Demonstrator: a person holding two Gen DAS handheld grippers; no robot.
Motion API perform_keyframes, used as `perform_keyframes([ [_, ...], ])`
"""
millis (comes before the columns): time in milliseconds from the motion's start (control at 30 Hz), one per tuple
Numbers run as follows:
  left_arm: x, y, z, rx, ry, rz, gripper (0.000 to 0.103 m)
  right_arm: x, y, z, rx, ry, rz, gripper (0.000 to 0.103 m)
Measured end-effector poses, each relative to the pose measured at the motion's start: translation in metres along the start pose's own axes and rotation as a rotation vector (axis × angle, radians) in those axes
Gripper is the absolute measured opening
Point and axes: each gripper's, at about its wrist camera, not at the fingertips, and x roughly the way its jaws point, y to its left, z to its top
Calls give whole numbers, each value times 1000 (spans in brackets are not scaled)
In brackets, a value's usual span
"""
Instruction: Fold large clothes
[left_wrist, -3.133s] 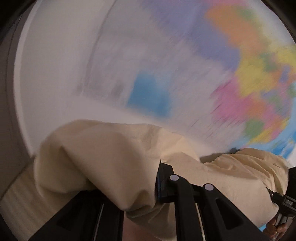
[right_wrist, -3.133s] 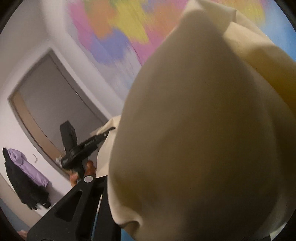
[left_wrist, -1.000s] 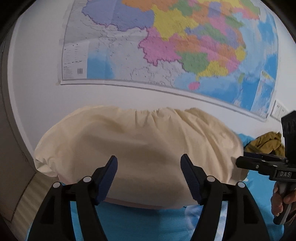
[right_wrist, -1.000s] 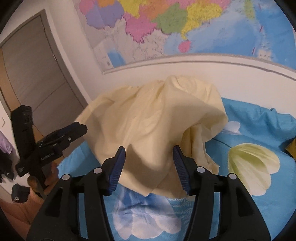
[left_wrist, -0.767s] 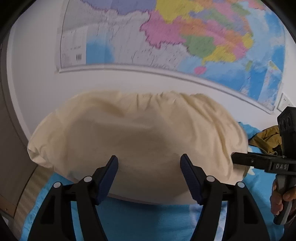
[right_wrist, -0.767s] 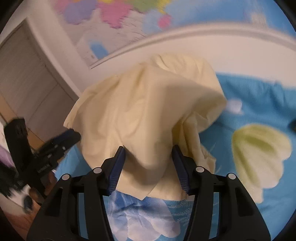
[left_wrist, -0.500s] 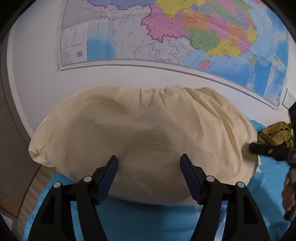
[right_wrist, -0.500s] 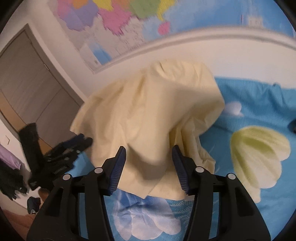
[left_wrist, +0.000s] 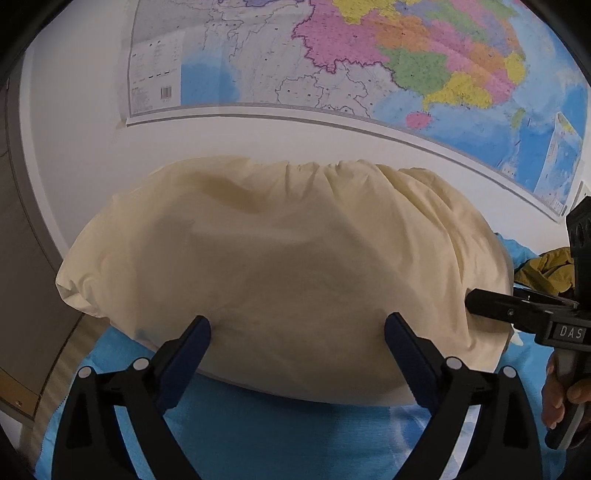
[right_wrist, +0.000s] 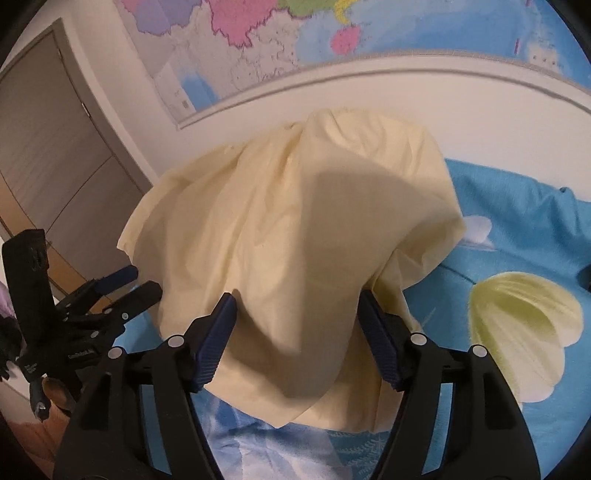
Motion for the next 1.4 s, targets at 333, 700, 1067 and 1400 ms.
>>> perform_keyframes([
  [333,0,-2,-1,-14,0,26,92,-30,16,-5,-44,-52,9,71],
  [700,4,-1,-4,-42,30,28,93,-13,25,-14,-88,-18,-46,78],
  [1067,-35,-17,-32,-66,-1,40,96,-65,58,-42,-160,-146,-79,97],
  [1400,-62,-32,-55,-88,-24,78,96,-83,76,-74,-192,-192,-123,98],
])
